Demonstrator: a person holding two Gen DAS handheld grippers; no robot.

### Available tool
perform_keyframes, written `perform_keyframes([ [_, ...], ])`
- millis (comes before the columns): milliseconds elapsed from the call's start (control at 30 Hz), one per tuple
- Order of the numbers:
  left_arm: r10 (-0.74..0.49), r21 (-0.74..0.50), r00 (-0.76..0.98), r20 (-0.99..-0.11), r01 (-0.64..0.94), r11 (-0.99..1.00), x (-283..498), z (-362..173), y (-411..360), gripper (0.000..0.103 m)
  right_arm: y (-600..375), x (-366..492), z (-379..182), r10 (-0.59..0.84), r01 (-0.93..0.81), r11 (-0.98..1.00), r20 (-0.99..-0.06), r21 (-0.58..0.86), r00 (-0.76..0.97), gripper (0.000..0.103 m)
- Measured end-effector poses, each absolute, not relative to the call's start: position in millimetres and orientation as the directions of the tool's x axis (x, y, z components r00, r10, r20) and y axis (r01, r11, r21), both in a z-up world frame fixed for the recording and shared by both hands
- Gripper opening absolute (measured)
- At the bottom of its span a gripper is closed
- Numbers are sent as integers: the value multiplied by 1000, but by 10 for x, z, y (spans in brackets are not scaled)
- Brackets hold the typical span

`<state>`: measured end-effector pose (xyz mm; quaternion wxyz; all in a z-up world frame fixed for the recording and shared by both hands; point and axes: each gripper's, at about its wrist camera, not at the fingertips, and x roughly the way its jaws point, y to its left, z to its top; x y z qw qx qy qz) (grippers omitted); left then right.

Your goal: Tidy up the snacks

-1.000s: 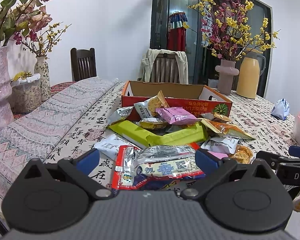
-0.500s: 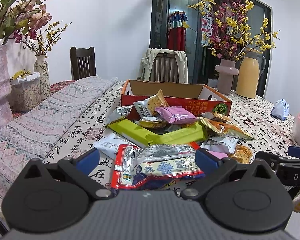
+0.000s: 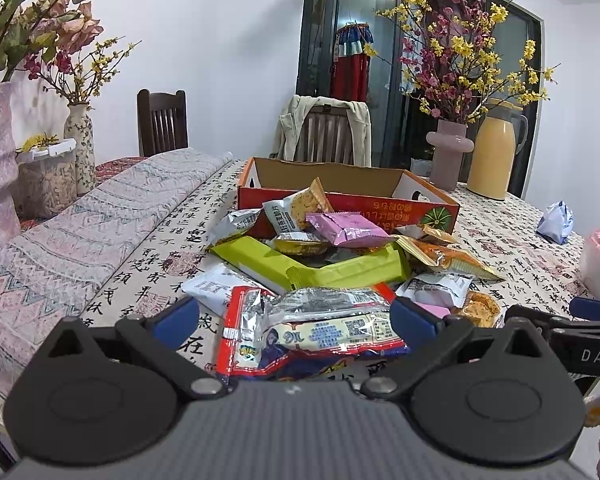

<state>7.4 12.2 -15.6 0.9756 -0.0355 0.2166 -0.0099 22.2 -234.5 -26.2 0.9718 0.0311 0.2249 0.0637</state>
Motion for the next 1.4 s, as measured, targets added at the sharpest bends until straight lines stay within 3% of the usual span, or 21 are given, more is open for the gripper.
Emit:
perform_keyframes([
  [300,-43,-84,904,-425,8,996,80,-168,123,103,-2340,242,-297,150,-125,988,-436,87,887,103],
  [467,-42,-82,898,-438,7,997,144,-173,133,103,-2342,304,-346,98,-118,993,-416,-23,904,99],
  [567,-47,-87,887,-460,7,996,229,-179,126,103,-2394,432,-415,103,-144,988,-451,-56,887,91],
  [800,-72,-98,856,-512,25,995,424,-224,50,103,-2402,786,-605,158,-242,966,-535,-90,830,85],
  [900,-77,-112,844,-531,20,993,495,-237,41,103,-2430,929,-632,189,-267,961,-554,-64,811,77],
  [1000,-62,-111,833,-549,1,994,564,-265,38,103,-2451,1004,-661,232,-301,953,-563,-31,793,58],
  [1133,-45,-108,818,-573,-21,994,640,-301,44,103,-2500,1014,-675,262,-311,950,-550,4,793,52],
  [1233,-37,-106,809,-587,-31,994,686,-329,46,103,-2556,994,-669,262,-286,957,-530,37,807,42],
  [1400,-33,-109,798,-602,-41,993,746,-384,26,103,-2612,915,-641,252,-256,965,-489,61,835,39],
])
